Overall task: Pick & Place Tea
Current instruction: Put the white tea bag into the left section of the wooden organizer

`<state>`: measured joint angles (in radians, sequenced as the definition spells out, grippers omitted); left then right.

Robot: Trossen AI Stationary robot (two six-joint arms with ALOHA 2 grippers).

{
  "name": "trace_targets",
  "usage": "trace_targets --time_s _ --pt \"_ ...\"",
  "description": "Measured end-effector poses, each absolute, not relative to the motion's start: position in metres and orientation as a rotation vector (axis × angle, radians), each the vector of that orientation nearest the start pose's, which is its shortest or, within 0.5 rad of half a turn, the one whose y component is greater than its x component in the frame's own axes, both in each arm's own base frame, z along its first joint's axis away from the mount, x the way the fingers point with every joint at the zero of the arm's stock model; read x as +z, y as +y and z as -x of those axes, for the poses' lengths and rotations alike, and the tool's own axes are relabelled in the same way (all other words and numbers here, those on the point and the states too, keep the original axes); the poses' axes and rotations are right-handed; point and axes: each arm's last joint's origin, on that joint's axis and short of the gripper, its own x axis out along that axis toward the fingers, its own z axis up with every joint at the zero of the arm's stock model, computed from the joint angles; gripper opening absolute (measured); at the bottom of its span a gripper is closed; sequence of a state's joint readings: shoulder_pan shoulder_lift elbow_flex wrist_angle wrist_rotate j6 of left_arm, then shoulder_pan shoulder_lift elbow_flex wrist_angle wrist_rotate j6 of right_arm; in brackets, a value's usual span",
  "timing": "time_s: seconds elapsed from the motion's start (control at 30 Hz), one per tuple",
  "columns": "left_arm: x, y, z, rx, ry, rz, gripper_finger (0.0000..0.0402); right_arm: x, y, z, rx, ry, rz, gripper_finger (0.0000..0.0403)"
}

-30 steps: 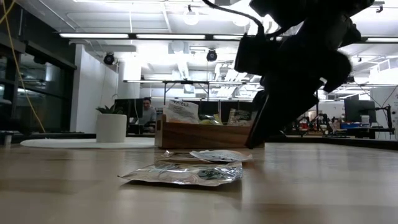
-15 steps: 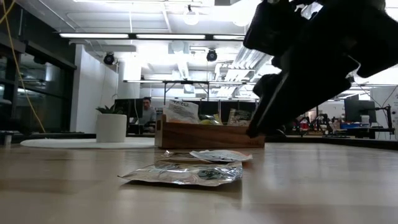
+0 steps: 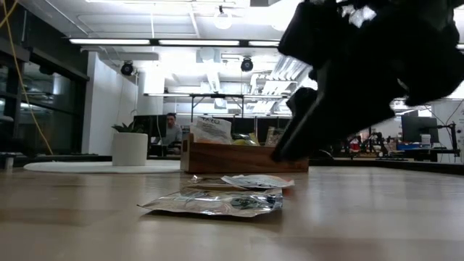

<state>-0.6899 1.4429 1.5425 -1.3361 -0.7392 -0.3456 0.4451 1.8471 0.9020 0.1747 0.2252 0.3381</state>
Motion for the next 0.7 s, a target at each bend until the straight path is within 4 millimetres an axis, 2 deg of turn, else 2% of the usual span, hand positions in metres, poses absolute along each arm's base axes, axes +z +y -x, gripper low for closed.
trace_targets --time_s 0.33,0.57,0.7 --pt "0.365 -0.146 -0.208 0.196 0.9 -0.49 0.0158 0.104 0.155 -0.321 0.088 0.806 -0.099 0.022" --pt "0.365 -0.146 -0.208 0.196 0.9 -0.49 0.0158 0.092 0.154 -0.322 0.044 0.831 -0.137 0.0219" --pt "0.365 -0.146 -0.208 0.195 0.9 -0.489 0.0158 0.082 0.152 -0.324 0.006 0.862 -0.201 0.0205"
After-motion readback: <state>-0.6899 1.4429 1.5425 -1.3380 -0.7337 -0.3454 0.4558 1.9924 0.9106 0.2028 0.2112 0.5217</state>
